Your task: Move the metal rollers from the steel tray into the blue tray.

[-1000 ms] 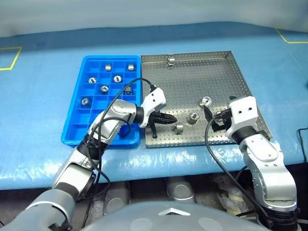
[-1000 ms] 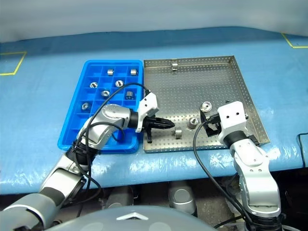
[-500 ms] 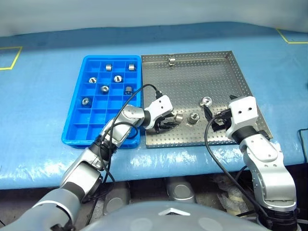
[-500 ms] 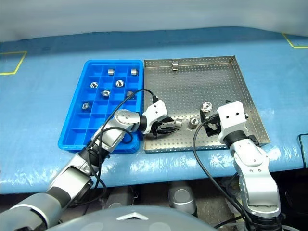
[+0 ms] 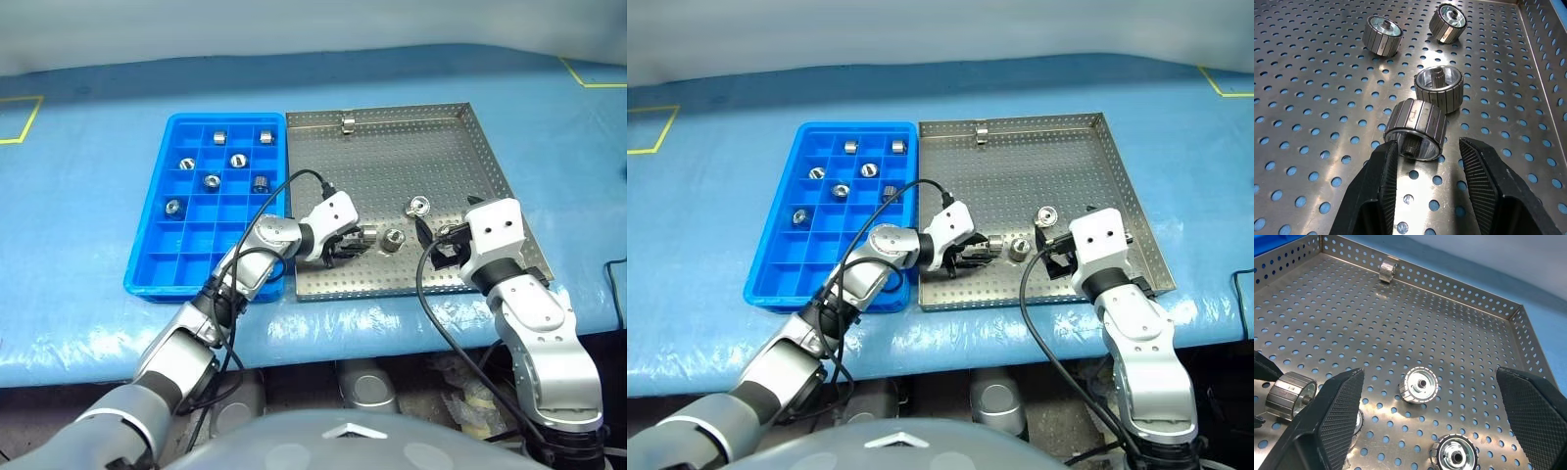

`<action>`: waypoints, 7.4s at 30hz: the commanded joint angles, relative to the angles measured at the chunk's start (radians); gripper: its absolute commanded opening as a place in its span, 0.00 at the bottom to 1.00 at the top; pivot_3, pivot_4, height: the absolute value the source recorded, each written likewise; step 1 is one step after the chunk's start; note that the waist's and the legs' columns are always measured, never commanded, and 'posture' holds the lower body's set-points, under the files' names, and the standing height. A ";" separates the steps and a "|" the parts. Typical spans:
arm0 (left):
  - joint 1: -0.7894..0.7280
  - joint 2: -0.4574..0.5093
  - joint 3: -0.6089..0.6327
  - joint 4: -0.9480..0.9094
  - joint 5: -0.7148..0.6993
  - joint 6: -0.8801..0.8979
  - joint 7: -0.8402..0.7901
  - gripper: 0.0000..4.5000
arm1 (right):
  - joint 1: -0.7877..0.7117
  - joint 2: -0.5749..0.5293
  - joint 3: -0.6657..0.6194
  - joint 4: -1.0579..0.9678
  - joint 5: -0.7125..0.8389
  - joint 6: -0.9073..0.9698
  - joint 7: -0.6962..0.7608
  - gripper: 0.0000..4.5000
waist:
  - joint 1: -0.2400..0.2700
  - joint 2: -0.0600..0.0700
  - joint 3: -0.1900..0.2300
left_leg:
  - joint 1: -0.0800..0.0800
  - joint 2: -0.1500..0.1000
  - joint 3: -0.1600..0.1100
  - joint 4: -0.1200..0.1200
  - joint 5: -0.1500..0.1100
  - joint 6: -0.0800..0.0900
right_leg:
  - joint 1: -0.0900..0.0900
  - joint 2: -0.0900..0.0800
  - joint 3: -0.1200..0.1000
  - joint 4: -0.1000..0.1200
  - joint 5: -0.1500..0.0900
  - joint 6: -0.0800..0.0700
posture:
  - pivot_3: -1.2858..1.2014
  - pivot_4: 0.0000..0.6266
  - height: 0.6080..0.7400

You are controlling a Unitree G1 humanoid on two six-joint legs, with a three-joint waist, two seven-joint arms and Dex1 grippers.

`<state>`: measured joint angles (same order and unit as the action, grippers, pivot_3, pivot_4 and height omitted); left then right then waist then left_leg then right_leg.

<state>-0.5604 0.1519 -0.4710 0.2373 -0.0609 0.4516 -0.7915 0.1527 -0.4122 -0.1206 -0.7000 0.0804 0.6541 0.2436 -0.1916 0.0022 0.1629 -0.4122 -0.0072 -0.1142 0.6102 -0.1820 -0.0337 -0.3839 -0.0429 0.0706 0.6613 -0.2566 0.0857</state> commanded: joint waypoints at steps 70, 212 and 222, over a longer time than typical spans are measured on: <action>-0.196 -0.192 0.343 0.219 -0.063 -0.192 0.236 0.16 | -0.040 0.033 0.057 0.025 -0.044 -0.049 -0.001 1.00 | -0.041 -0.001 0.001 | -0.001 -0.001 0.000 0.000 0.000 0.000 | 0.000 0.000 0.000 -0.001 0.000 0.002 | 0.42 0.24 1.00; -0.140 -0.177 -0.045 0.154 0.052 0.001 0.111 1.00 | -0.090 0.017 0.034 -0.138 -0.253 0.303 -0.112 1.00 | 0.006 0.001 0.002 | -0.001 -0.001 0.000 0.001 -0.002 0.002 | 0.000 -0.001 0.000 -0.001 -0.001 0.002 | 0.39 0.24 1.00; -0.150 -0.221 -0.010 0.331 0.115 -0.104 0.171 0.91 | -0.064 0.028 0.026 -0.154 -0.260 0.303 -0.115 1.00 | -0.046 0.001 0.002 | -0.001 -0.001 0.000 0.002 -0.002 0.002 | 0.001 -0.001 0.000 -0.001 -0.001 0.002 | 0.39 0.24 1.00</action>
<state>-0.7011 -0.0592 -0.5062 0.5510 0.0496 0.3624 -0.6328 0.0923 -0.3862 -0.0769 -0.8112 -0.1650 0.9670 0.1366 -0.2372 0.0028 0.1647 -0.4126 -0.0085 -0.1140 0.6120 -0.1841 -0.0321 -0.3831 -0.0439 0.0708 0.6603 -0.2574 0.0881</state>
